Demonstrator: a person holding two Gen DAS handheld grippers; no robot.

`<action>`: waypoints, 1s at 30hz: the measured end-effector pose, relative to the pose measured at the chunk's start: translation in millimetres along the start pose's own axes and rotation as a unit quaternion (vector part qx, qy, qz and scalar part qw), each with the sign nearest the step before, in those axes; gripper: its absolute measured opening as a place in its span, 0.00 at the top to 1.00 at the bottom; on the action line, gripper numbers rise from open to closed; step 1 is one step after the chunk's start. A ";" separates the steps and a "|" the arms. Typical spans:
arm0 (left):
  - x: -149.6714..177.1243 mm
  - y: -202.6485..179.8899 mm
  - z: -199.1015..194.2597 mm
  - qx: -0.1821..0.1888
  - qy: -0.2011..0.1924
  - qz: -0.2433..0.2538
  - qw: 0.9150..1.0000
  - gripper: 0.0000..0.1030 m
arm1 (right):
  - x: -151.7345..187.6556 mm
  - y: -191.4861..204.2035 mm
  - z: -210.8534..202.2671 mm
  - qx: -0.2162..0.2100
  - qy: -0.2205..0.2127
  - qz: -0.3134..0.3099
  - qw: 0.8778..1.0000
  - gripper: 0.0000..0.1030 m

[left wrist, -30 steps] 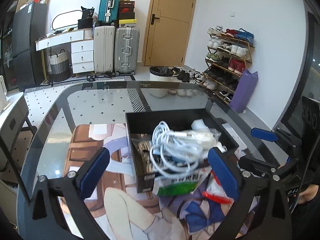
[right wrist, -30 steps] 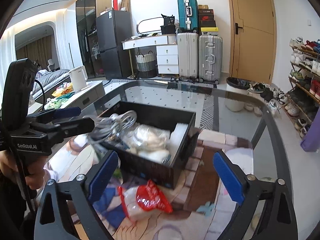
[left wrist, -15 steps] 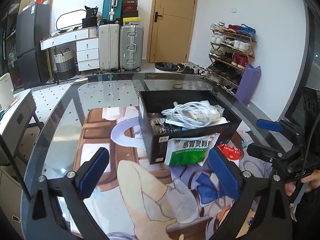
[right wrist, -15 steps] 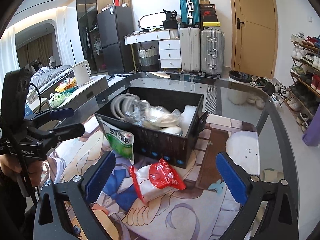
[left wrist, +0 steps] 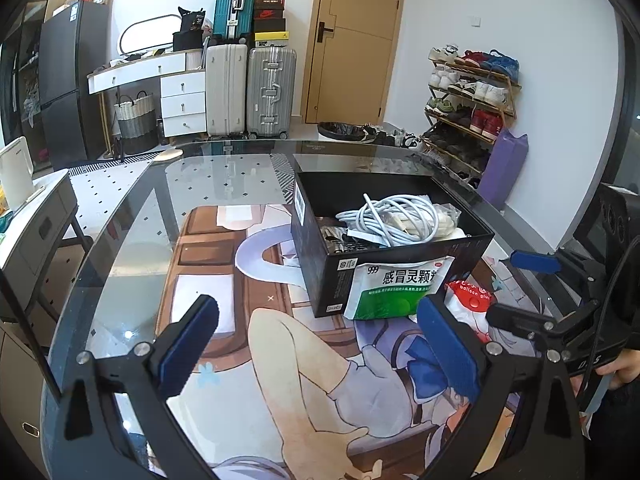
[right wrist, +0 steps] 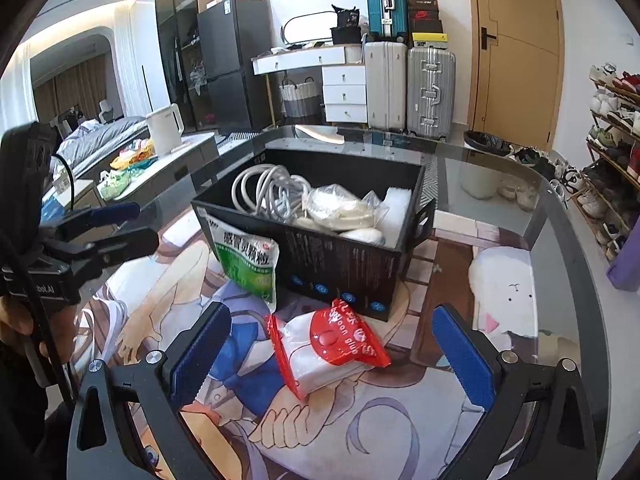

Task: Organize soft objects
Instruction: 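Lower the right gripper toward the red-capped white balloon glue bag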

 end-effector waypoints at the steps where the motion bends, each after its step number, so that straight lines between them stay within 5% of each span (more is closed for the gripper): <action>1: 0.3 0.2 0.4 0.000 0.000 0.001 1.000 0.03 | 1.9 0.8 2.2 -0.001 0.004 0.000 1.000 0.01; 30: 14.5 -9.2 7.8 0.007 0.029 0.017 0.999 0.03 | 47.8 -0.5 39.8 0.014 0.104 0.007 0.994 0.01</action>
Point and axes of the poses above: each gripper's, at about its wrist camera, not at the fingertips, and z roughly the way its jaws point, y to its left, x to its underside, the point moved 8 cm from there along z, roughly the way its jaws point, and after that the axes turned 14 degrees about -y, right-handed, at the moved point
